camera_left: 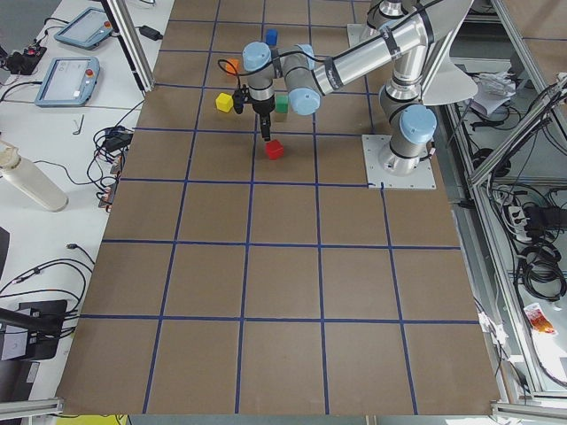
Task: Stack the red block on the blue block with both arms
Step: 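Move the left gripper down toward the red cube, then close the left gripper on the red cube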
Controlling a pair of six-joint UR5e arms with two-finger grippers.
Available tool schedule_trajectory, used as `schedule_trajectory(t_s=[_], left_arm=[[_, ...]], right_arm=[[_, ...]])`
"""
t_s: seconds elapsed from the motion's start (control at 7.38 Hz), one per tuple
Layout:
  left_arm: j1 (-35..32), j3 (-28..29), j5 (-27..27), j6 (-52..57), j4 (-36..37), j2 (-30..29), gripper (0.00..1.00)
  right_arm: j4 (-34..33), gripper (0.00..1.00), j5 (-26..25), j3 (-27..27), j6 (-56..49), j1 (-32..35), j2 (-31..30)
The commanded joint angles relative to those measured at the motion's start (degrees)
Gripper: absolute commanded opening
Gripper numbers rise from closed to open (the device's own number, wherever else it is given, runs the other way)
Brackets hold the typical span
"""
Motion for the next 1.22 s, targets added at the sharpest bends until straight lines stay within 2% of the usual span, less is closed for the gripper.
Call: schedule_trajectory(t_s=[0.0,0.54,0.68,0.81,0.95,1.08], left_arm=[[0.1,-2.8,0.2,-3.3,5.1,-3.0,1.0],[0.1,-4.9,0.4,-8.2,5.4,-5.6,1.0],[0.1,-4.6,1.1,-8.4,5.5,-5.7,0.85],[0.1,-4.2,3.9,-9.1,5.5,-5.8,0.55],[0.0,-3.5,5.3,-9.3,5.3,-5.9,0.34],[-0.4,-2.2,4.9,-8.7,4.8,-5.4,0.23]], right_arm=[[0.0,1.0,-0.2,0.4,0.2,0.0,-0.1],[0.1,1.0,-0.2,0.5,0.1,0.0,-0.2],[0.3,1.0,-0.2,1.1,0.1,0.1,-0.2],[0.1,1.0,-0.3,1.6,0.1,0.1,-0.3],[-0.1,1.0,-0.3,1.6,0.1,0.1,-0.3],[-0.2,1.0,-0.2,1.6,0.2,0.1,-0.3]])
